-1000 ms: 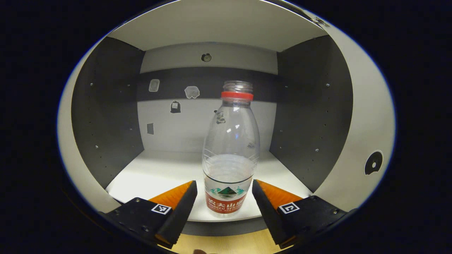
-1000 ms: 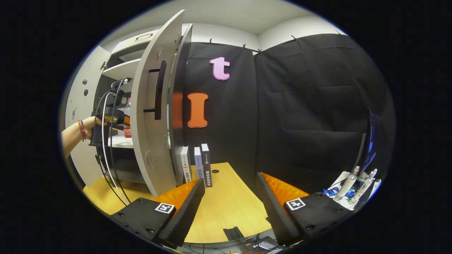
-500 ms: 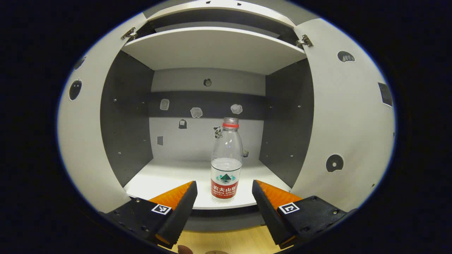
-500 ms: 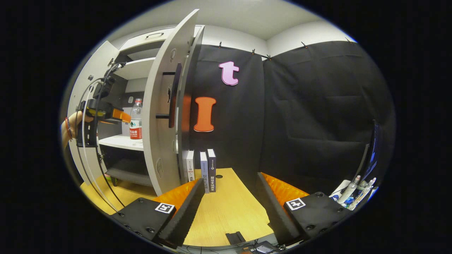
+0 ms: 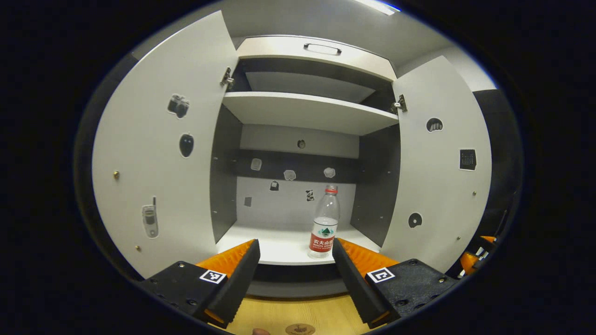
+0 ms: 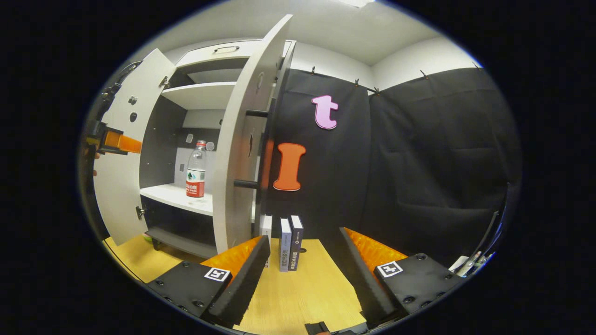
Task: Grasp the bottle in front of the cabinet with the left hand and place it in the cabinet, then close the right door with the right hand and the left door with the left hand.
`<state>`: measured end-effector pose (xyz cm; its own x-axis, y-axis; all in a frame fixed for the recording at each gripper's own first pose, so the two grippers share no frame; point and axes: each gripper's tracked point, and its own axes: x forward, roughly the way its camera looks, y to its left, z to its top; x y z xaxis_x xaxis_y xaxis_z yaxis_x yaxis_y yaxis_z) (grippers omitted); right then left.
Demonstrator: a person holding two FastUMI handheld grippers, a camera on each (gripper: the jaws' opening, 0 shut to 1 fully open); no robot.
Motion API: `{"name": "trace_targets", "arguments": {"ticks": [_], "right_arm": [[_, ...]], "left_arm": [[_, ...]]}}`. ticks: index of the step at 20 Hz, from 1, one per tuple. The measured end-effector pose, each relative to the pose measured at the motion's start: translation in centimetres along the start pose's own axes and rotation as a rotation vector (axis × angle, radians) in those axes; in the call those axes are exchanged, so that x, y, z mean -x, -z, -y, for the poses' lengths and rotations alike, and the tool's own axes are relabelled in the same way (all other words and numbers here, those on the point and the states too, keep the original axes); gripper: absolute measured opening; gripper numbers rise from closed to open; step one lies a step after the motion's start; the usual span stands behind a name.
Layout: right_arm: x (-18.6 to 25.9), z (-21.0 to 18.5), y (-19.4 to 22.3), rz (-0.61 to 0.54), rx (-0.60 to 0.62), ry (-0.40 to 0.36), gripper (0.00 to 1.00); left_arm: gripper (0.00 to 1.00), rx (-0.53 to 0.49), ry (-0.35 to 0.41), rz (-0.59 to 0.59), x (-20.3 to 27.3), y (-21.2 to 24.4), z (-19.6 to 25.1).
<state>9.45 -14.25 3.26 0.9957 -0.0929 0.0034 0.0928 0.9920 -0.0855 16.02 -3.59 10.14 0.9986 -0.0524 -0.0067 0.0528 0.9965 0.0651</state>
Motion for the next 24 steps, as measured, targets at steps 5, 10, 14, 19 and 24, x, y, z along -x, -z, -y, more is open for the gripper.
{"name": "trace_targets", "arguments": {"ticks": [5, 10, 14, 19, 24], "right_arm": [[-2.1, -1.8, 0.4, -0.022, -0.027, -0.028, 0.90], [-3.1, -1.5, -0.4, 0.001, 0.038, 0.011, 0.95], [-2.9, -2.8, 0.1, -0.021, -0.012, -0.011, 0.87], [-2.6, -5.2, 0.0, -0.016, -0.030, -0.022, 0.94], [-2.9, -8.6, -0.3, -0.016, -0.031, -0.085, 0.94]], "left_arm": [[0.95, 0.035, -0.014, 0.017, 5.2, -0.2, -3.0], [0.95, 0.051, 0.003, -0.005, 7.4, 0.8, -4.1], [0.95, 0.075, 0.039, -0.020, 8.2, 0.9, -4.3], [0.95, 0.068, 0.048, -0.009, 9.9, 0.4, -5.2], [0.95, 0.074, 0.020, 0.008, 11.6, 0.1, -7.4]]}}
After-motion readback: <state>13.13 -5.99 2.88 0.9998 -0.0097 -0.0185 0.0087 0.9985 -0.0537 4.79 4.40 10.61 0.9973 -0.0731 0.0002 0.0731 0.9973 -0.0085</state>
